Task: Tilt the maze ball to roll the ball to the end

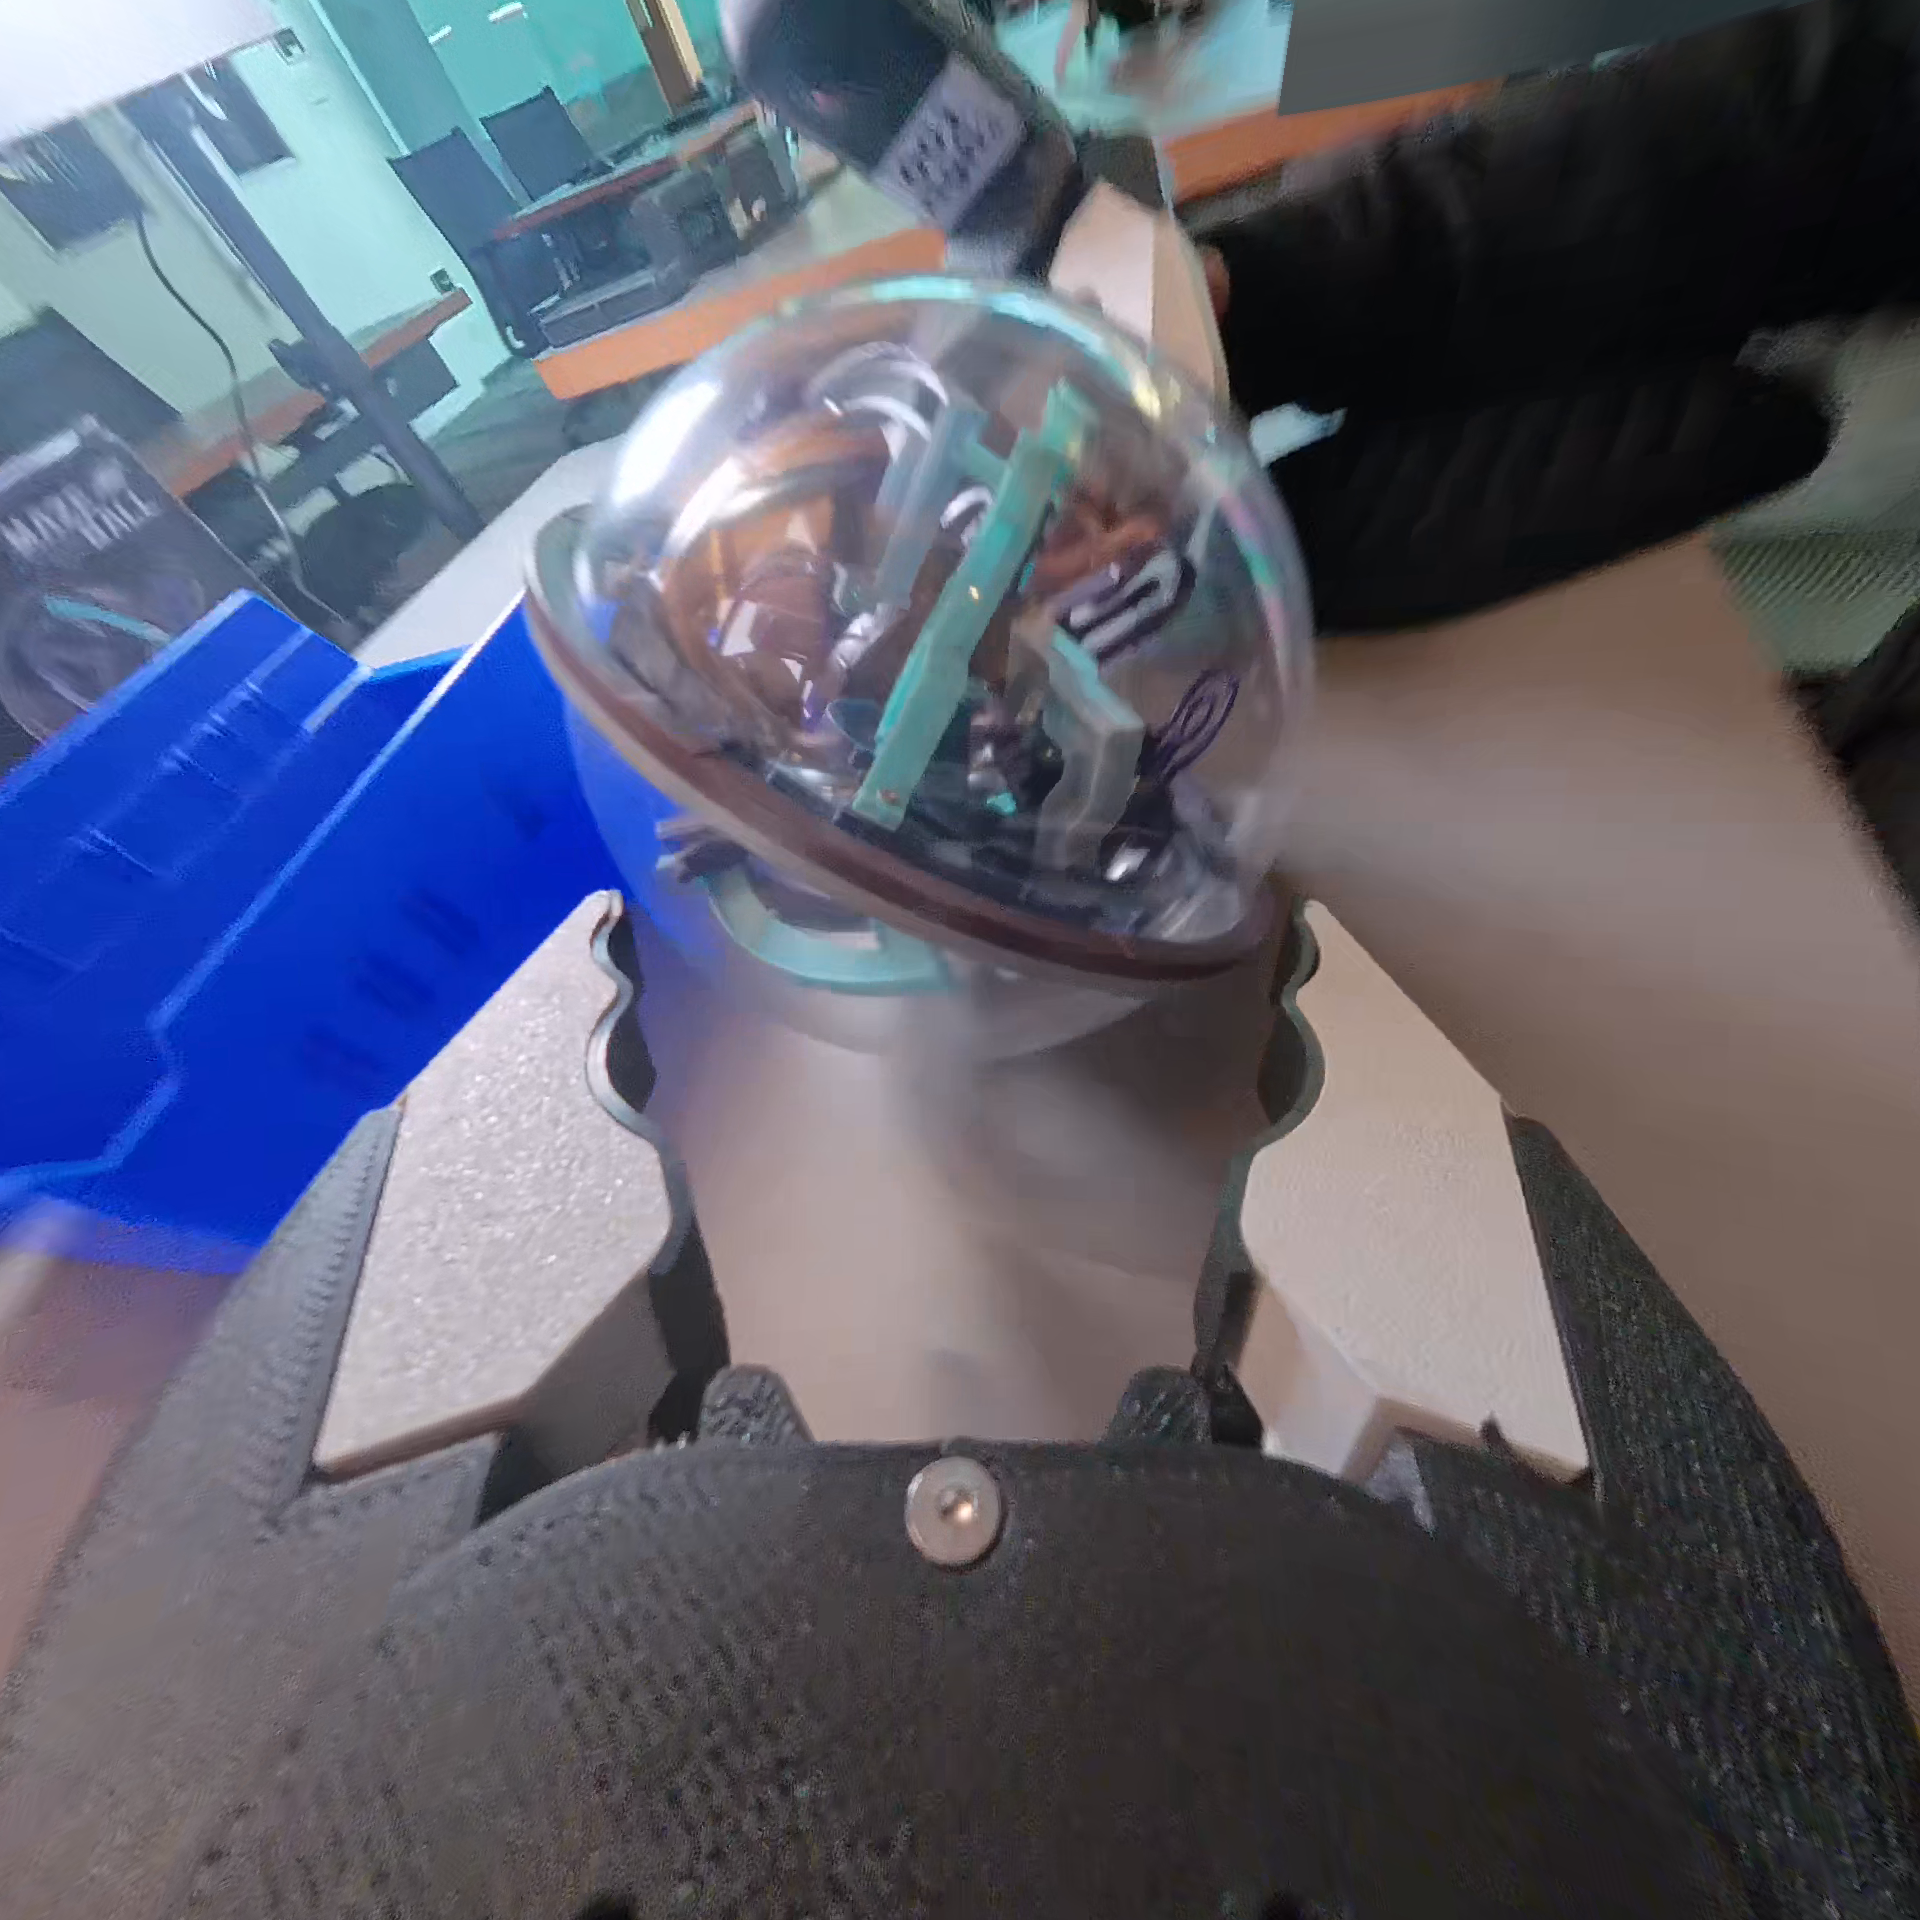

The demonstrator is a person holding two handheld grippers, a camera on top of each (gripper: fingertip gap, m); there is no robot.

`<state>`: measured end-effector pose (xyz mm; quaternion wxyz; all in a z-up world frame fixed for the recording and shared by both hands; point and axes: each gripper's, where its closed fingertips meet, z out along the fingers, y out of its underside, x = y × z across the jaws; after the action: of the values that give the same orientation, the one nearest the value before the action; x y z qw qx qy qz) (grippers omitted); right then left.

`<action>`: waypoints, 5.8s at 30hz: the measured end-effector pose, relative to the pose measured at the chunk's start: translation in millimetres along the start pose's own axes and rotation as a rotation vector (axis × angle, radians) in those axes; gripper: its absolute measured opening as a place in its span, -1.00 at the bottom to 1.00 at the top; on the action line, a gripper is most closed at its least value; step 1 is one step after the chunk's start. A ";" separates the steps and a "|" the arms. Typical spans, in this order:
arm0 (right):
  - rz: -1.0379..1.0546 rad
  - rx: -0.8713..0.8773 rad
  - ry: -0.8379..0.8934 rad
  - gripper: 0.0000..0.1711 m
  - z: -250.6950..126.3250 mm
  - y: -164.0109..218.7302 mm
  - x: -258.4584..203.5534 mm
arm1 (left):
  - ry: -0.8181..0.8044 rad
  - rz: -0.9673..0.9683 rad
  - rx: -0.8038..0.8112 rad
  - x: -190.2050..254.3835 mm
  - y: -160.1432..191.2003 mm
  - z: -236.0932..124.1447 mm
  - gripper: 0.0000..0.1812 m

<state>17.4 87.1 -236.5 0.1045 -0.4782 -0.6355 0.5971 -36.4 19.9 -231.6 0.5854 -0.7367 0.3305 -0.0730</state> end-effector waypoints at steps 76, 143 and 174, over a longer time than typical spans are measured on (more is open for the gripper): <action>-0.665 0.252 0.221 0.61 -1.7 -175.3 -106.4 | -0.094 0.027 0.117 -51.7 -156.7 -56.8 0.55; -0.075 -0.070 0.368 0.52 -7.7 -10.1 -7.8 | 0.148 -0.711 -0.020 -50.0 -36.8 22.1 0.30; -0.122 -0.041 0.230 0.52 -24.7 16.3 3.9 | 0.347 -0.508 -0.019 -3.4 -19.4 71.3 0.63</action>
<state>40.5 103.4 -245.7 0.2028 -0.5058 -0.6595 0.5178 4.0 81.8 -234.7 0.4764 -0.7777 0.2313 -0.3386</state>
